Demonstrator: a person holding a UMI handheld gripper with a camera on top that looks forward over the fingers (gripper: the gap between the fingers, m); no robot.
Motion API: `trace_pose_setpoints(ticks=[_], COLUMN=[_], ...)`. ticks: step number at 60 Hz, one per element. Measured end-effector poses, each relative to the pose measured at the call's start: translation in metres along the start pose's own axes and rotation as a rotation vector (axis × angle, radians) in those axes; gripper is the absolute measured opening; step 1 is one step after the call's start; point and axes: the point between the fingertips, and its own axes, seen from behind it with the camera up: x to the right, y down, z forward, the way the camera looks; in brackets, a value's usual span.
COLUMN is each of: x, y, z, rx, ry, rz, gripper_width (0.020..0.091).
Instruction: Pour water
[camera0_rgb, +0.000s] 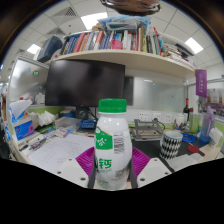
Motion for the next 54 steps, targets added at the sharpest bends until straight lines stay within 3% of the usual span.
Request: trace_pose_setpoints(ticks=[9,24,36,54], x=[0.008,0.013,0.028,0.071], y=[0.002,0.007,-0.054,-0.093], z=[0.0,-0.001,0.006,0.07], rx=[-0.011,-0.118,-0.068,-0.101], ry=[0.019,0.018,0.008,-0.047], rz=[0.064,0.015,0.21,0.858], gripper_width=[0.043,0.0415,0.0417,0.0425])
